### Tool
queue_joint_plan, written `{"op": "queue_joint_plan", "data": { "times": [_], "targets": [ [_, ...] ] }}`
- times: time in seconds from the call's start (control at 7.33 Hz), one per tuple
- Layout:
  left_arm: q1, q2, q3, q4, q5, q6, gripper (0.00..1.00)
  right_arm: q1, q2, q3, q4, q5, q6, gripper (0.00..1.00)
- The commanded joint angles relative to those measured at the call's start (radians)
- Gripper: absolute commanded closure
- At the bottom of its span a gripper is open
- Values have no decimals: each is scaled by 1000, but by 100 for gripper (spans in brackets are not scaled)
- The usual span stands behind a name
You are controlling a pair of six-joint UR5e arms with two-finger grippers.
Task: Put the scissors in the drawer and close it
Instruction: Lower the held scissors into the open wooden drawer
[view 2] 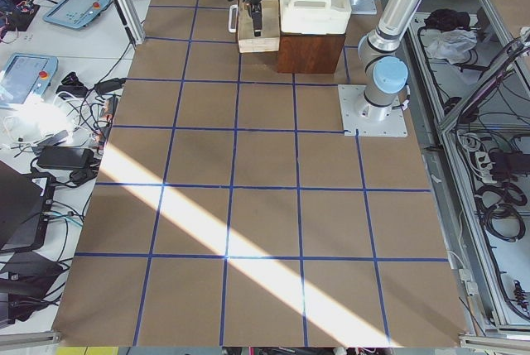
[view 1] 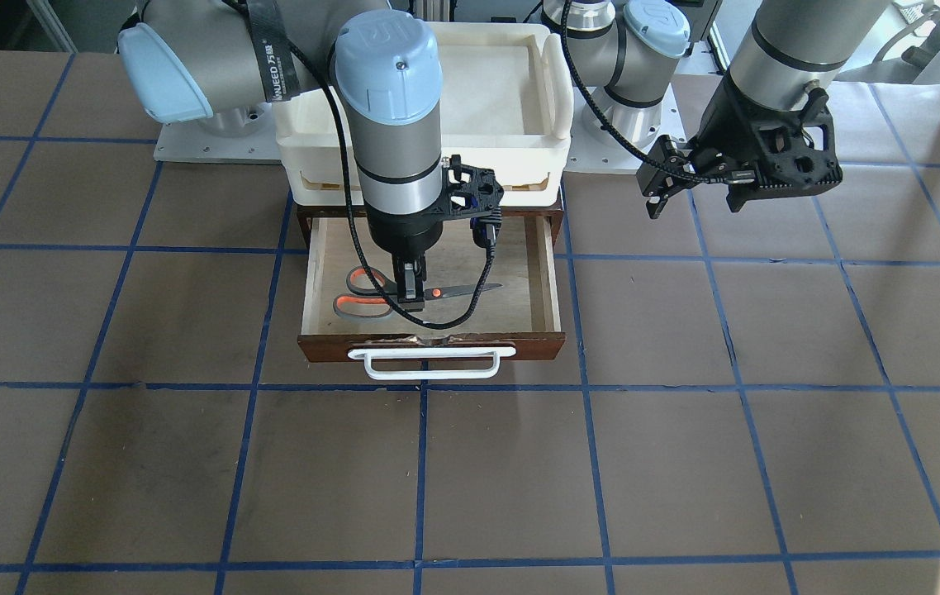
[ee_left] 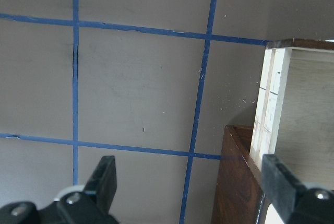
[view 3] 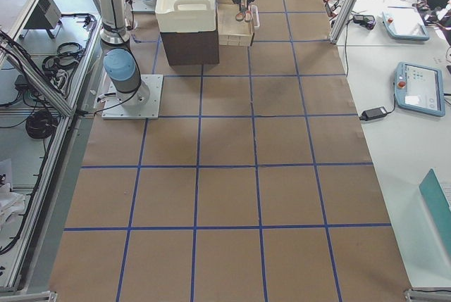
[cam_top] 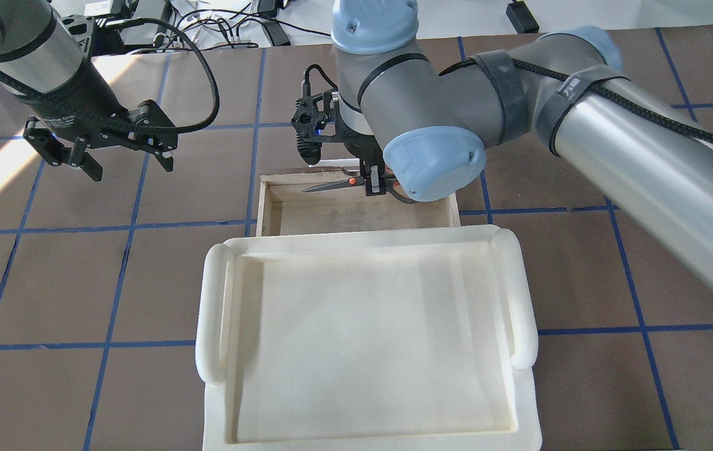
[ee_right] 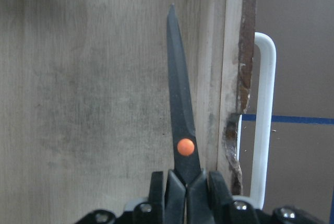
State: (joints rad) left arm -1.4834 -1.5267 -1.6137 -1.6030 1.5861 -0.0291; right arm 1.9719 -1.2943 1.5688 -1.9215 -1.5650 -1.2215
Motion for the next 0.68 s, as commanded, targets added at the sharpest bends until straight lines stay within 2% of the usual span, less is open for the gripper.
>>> {"op": "queue_joint_plan", "data": {
  "times": [0.0, 0.55],
  "targets": [
    [0, 0, 0, 0, 0, 0, 0, 10, 15, 5, 10, 6, 84, 100],
    [0, -1, -2, 0, 0, 2, 0, 51, 49, 11, 15, 0, 160, 100]
  ]
}}
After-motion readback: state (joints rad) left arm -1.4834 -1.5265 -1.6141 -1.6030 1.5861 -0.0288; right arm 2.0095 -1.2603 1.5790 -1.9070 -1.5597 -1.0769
